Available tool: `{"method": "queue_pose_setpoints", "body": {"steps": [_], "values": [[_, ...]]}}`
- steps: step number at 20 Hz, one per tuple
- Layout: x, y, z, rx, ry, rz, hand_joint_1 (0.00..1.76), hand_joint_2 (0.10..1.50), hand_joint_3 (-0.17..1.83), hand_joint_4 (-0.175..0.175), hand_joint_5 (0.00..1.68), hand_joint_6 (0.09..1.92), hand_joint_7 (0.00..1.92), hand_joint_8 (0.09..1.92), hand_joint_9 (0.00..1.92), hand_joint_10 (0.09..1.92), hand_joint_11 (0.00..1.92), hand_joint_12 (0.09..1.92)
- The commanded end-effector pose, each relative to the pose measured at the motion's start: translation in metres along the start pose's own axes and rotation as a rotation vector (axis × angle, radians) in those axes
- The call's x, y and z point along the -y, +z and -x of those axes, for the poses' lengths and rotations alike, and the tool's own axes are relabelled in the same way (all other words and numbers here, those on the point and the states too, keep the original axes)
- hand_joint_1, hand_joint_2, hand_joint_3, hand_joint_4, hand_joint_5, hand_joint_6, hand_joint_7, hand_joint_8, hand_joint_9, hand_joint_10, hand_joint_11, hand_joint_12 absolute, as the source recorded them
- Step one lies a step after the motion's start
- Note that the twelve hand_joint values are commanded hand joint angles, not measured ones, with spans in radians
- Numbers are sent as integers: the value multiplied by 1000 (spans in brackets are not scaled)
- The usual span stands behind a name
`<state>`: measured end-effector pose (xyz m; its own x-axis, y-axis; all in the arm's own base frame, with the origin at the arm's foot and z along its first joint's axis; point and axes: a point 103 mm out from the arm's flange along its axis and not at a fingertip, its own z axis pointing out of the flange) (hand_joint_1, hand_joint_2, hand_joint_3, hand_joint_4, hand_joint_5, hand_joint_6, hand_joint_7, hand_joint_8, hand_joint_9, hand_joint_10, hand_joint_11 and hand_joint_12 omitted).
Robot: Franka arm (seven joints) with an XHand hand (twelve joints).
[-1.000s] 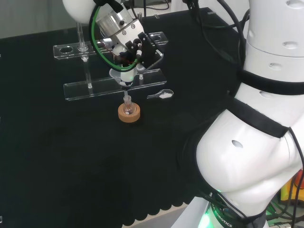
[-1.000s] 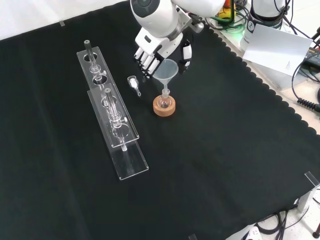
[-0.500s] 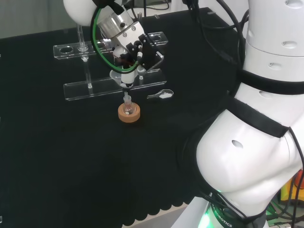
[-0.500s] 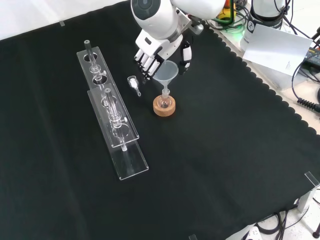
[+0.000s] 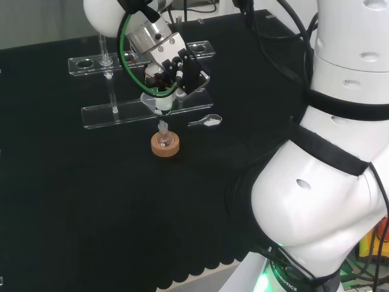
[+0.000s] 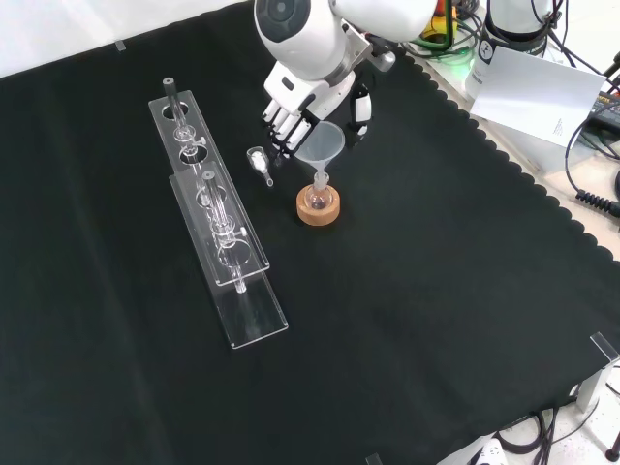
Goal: Place the funnel on the round-bottom flask.
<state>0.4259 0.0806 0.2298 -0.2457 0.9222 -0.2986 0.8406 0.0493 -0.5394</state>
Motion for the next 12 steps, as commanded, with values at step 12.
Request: {"method": "queue_pose_setpoints", "body": {"steps": [12], "values": [[5, 9, 7, -18, -8, -2, 768, 592, 609, -39, 0, 87, 0, 87, 3, 749, 37, 1426]]}}
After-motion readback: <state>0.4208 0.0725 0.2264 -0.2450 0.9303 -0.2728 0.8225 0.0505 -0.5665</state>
